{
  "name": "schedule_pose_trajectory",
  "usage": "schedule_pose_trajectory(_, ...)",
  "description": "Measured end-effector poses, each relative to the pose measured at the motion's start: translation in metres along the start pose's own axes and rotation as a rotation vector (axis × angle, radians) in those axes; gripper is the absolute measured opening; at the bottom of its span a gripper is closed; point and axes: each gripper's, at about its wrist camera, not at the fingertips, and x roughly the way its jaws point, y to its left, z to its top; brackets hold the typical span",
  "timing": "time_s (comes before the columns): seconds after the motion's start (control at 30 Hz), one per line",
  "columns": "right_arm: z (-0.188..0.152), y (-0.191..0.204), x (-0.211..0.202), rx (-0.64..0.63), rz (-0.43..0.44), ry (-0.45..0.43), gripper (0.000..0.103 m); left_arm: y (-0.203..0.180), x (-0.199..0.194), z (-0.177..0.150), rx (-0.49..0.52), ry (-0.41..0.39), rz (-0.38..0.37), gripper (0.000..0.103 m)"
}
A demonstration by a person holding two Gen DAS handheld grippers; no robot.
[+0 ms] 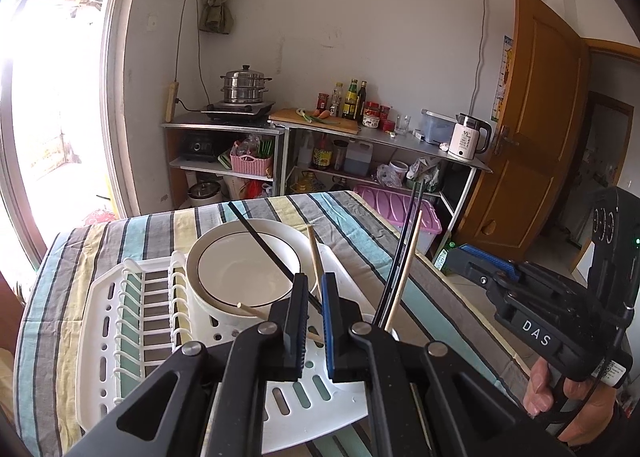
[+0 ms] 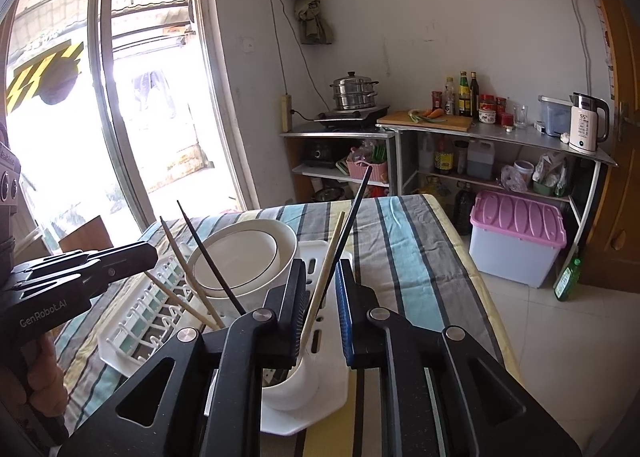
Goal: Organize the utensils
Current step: 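Move both open tools back down to the remaining chopsticks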
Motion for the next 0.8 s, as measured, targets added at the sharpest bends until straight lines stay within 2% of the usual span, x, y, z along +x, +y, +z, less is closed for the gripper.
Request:
schedule_pose_trajectory(0.17,-0.018,0.012,-0.031,-0.015,0.013,-0.007,0.02,-0.005,-0.032,-0.027,0.01,-0.011,0.014,0.008)
schedule_pose_trajectory(0.23,-0.028,0.016,-0.046,-0.026,0.018,-0.015,0.027,-0.007,-0.046,-0.042,0.013,-0.012,0.024,0.008)
schedule_pose_trajectory(0.3,-0.04,0.021,-0.062,-0.031,0.026,-0.02,0.029,-0.008,-0.061,-0.058,0.016,-0.01,0.03,0.008)
schedule_pose_trajectory(0.57,-0.083,0.038,-0.109,-0.046,0.044,-0.016,0.029,-0.006,-0.11,-0.126,0.011,0.015,0.069,0.008)
schedule_pose_trajectory(0.8,-0.119,0.053,-0.129,-0.053,0.073,0.038,0.029,-0.005,-0.135,-0.165,-0.005,0.05,0.067,0.009)
